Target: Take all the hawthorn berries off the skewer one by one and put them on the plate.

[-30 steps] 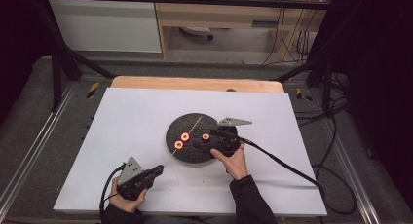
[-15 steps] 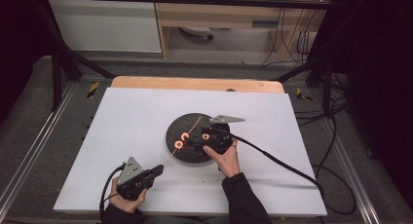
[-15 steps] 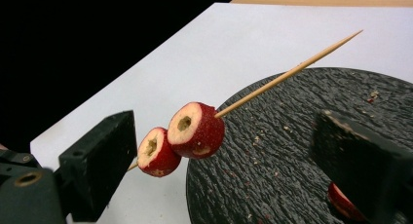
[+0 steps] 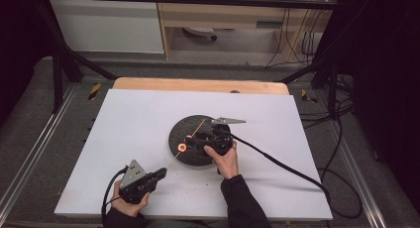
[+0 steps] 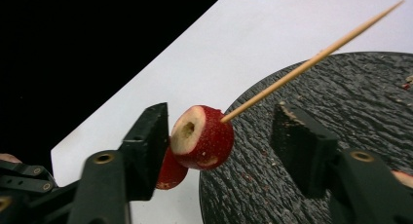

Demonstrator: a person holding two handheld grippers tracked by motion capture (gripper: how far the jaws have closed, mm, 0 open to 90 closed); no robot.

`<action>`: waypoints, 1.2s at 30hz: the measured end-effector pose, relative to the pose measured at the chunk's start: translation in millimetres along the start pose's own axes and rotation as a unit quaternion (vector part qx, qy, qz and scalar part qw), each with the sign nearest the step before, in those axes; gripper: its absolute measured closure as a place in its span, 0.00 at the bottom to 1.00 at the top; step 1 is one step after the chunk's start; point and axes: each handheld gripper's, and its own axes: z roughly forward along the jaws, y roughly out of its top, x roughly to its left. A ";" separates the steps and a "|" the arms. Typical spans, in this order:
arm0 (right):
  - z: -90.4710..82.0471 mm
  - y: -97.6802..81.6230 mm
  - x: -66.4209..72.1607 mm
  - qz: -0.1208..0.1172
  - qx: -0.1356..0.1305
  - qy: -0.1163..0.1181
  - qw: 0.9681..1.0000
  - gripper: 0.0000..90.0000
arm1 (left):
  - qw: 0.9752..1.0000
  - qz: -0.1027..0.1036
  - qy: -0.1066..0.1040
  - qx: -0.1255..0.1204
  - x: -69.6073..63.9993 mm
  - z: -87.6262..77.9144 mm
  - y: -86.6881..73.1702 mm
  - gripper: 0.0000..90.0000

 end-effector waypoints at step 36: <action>-4.7 5.6 1.4 0.022 -0.009 0.029 0.999 0.69 | 1.000 0.004 0.001 -0.012 -1.1 -2.2 1.6 0.98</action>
